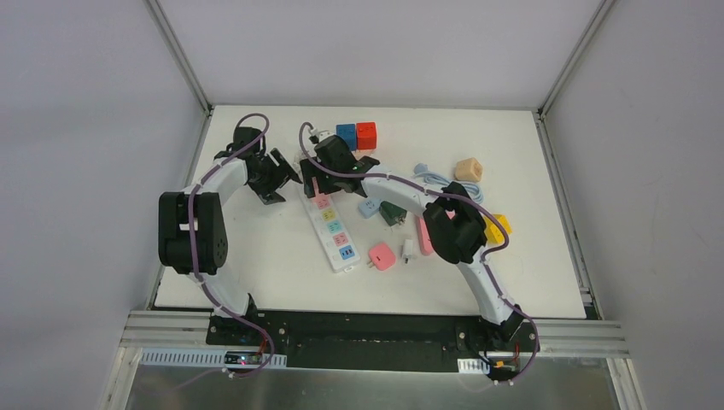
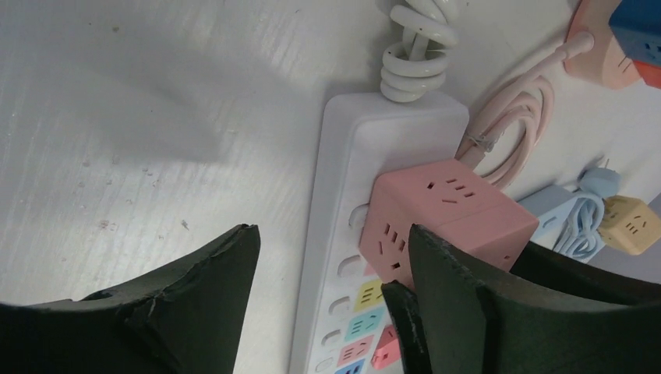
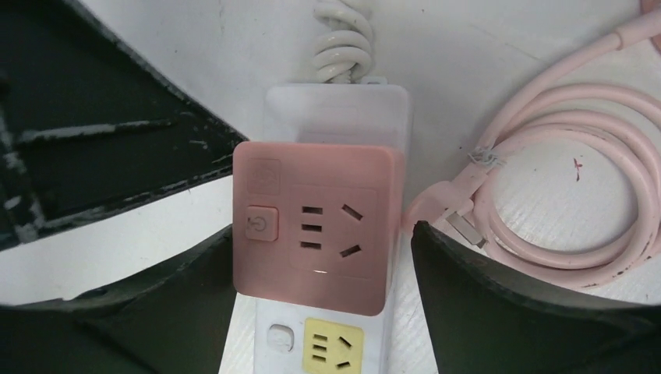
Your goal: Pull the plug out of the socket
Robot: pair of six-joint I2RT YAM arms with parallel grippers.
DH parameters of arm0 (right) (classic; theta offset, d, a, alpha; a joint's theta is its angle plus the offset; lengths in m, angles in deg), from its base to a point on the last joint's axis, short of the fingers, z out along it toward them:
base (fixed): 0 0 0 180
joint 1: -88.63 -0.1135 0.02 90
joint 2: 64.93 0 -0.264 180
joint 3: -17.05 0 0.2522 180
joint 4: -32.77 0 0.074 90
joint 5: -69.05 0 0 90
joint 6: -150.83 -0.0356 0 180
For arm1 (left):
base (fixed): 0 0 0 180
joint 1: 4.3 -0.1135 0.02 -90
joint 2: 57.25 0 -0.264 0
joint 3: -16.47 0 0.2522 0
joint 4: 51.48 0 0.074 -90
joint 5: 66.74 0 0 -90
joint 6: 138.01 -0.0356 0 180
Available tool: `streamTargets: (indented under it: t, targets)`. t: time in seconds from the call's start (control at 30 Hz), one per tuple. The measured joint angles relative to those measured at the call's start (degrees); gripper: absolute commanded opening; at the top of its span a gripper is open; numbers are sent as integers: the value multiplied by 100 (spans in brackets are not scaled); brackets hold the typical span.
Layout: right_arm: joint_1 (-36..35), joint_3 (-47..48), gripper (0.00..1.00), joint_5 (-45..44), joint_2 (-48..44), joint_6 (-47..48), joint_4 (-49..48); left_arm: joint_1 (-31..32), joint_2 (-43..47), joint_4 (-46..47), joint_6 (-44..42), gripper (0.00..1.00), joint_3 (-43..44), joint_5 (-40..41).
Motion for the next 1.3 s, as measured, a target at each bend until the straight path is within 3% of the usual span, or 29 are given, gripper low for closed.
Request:
streamTargets:
  t: [0.07, 0.17, 0.27, 0.43, 0.7, 0.93, 1.3]
  targets:
    - [-50, 0, 72, -33, 37, 125, 2, 0, -92, 33, -17, 78, 20, 11]
    - [-160, -9, 55, -210, 39, 376, -48, -4, -234, 35, -52, 78, 22, 13]
    - [-210, -11, 41, -374, 39, 466, -94, -13, -361, 48, -116, 71, 22, -4]
    - [-221, -50, 29, -393, 39, 442, -188, -24, -638, 33, -190, 58, 306, -59]
    - [-223, -149, 0, -363, 39, 411, -448, -35, -1093, 31, -284, 48, 898, -133]
    - [-221, -186, 0, -282, 33, 326, -542, 55, -1451, -457, -496, 33, 1340, 26]
    - [-22, -719, 0, 321, -330, 111, -684, 155, -1451, -879, -557, 26, 1464, 22]
